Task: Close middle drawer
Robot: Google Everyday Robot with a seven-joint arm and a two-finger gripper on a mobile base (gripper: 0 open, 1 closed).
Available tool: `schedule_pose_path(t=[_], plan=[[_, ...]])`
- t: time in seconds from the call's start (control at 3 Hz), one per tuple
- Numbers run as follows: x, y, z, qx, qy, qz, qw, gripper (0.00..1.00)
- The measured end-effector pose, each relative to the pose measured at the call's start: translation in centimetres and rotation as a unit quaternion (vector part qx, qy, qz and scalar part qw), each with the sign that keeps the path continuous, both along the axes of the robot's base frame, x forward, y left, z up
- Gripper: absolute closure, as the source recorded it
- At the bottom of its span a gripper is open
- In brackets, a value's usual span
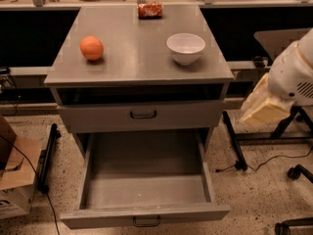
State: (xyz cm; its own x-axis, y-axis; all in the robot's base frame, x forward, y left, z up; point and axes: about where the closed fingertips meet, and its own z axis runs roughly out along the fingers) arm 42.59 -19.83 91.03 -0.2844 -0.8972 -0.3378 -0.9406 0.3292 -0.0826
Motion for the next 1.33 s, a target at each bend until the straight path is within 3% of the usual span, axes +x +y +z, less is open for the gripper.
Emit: schedule_pose_path(t=[0.33, 0.67, 1.0, 1.33], plan=[[-0.5, 0.5, -6.3, 0.046, 0.054, -0.018, 0.9973, 0.86], [-1.1, 1.0, -13.3, 0.068, 0.113, -0.041, 0.9904, 1.0], [-1.3, 1.0, -14.4, 0.069, 0.123, -0.042, 0.989, 1.0], [-1.9, 1.2, -16.0, 0.08, 0.147, -0.053, 0.9845, 1.0]])
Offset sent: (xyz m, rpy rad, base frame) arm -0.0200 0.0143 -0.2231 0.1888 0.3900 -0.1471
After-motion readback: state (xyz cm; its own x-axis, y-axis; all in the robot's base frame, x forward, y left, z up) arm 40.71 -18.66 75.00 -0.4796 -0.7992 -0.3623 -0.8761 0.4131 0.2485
